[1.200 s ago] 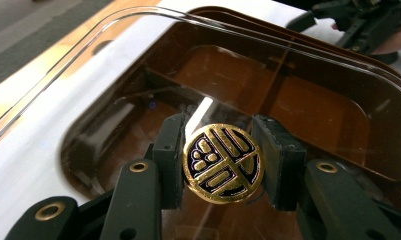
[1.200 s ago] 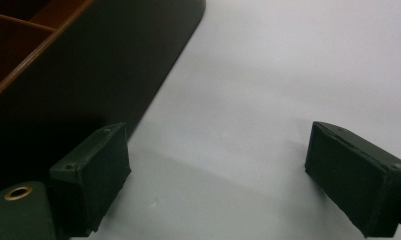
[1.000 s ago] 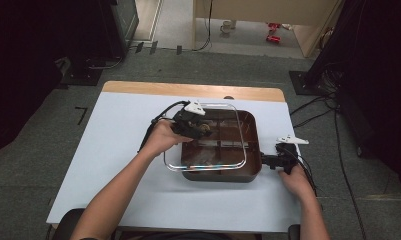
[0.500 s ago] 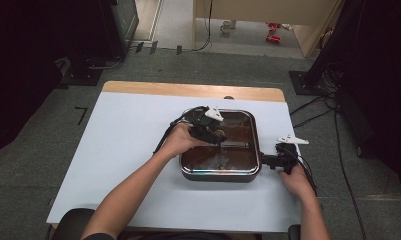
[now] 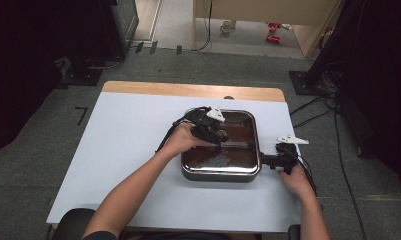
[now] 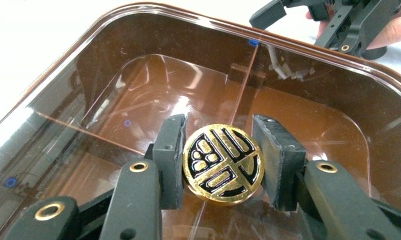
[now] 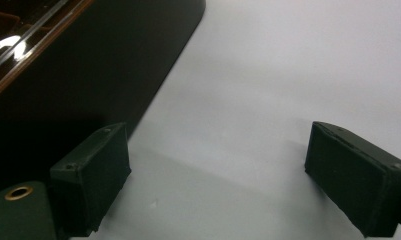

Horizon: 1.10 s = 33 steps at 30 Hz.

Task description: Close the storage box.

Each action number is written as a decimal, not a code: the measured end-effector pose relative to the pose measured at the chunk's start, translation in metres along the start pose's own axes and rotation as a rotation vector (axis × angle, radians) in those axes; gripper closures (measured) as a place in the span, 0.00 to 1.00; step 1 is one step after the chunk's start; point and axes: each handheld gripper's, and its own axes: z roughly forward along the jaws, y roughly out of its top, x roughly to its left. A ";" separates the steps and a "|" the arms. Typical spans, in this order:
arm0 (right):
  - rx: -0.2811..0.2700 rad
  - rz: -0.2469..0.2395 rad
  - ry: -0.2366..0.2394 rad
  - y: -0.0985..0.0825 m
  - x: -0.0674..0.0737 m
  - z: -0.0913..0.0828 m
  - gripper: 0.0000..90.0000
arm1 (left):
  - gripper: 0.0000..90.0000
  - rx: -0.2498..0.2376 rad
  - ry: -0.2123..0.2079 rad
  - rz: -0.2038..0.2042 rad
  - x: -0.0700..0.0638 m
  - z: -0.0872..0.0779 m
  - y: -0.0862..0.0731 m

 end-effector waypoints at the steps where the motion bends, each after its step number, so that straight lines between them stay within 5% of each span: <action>1: 0.000 0.000 0.000 0.000 0.000 0.000 0.12 | 0.66 0.000 0.000 0.000 0.000 0.000 0.000; 16: -0.001 0.000 -0.005 0.000 0.000 0.000 0.13 | 0.65 -0.002 -0.011 -0.025 0.001 0.003 -0.001; 18: -0.002 -0.006 -0.019 0.000 0.001 0.000 0.14 | 0.59 0.002 -0.013 -0.033 0.002 0.002 -0.001; 28: 0.000 -0.010 -0.025 0.000 0.002 0.000 0.14 | 0.43 0.001 0.016 -0.083 0.006 -0.021 -0.002; 33: 0.000 -0.010 -0.025 0.000 0.002 0.000 0.14 | 0.41 -0.047 0.043 -0.106 0.002 -0.036 -0.007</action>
